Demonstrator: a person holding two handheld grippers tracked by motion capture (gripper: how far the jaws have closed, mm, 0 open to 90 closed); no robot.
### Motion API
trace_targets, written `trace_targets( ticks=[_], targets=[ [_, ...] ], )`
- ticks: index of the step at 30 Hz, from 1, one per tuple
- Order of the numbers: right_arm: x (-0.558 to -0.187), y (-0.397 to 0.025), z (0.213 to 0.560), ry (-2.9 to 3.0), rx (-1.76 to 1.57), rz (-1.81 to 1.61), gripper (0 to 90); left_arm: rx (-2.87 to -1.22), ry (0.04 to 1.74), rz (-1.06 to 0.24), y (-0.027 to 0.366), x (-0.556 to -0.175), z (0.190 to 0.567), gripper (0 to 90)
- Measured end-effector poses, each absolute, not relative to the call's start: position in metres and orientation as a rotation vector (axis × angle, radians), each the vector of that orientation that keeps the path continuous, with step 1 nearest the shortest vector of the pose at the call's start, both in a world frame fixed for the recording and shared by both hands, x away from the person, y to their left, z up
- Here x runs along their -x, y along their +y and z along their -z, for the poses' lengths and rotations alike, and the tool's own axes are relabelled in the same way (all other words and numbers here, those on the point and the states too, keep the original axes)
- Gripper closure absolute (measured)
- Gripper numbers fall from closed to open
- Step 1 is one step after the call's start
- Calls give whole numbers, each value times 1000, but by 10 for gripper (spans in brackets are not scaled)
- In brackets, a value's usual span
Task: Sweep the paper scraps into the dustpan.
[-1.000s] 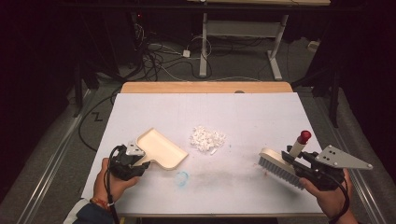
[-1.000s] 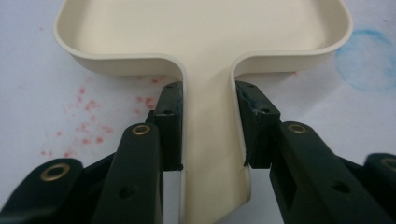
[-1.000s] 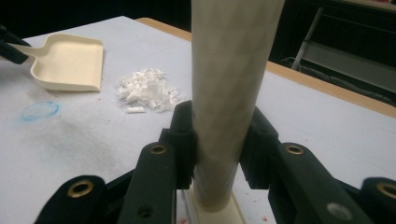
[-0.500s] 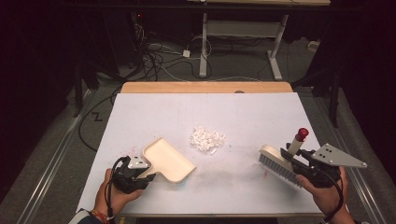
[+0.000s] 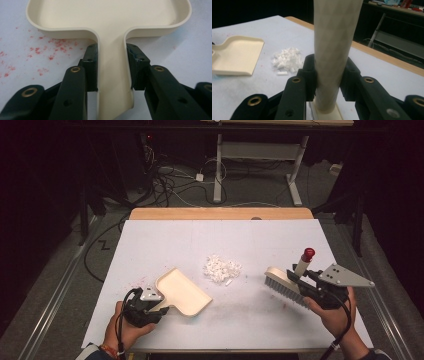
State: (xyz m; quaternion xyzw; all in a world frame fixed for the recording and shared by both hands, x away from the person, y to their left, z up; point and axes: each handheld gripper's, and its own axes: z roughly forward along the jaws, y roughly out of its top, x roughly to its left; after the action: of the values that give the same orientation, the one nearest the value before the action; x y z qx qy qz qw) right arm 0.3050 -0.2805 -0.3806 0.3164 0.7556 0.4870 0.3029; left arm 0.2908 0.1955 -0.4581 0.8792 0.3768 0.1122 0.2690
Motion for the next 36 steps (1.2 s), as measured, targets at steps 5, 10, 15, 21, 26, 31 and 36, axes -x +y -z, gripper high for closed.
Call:
trace_targets(
  ticks=[5,10,15,21,26,31,36],
  targets=[
    [-326,-265,376,1984,-838,-1311,711,-2377,1006,-305,191,-294,459,633],
    [-353,-242,367,1952,-835,-1309,711,-2389,1006,-294,189,-297,462,634],
    [-390,-214,364,1913,-825,-1276,710,-2398,1007,-284,186,-301,463,634],
    [-436,-184,381,1912,-856,-1157,711,-2415,1008,-278,184,-303,466,634],
    [-456,-173,395,1884,-938,-1187,711,-2426,1000,-283,183,-304,467,634],
    [-462,-157,408,1896,-936,-1156,711,-2435,991,-292,180,-303,468,634],
    [-456,-144,413,1924,-927,-1194,711,-2442,981,-293,176,-304,469,634]
  ],
)
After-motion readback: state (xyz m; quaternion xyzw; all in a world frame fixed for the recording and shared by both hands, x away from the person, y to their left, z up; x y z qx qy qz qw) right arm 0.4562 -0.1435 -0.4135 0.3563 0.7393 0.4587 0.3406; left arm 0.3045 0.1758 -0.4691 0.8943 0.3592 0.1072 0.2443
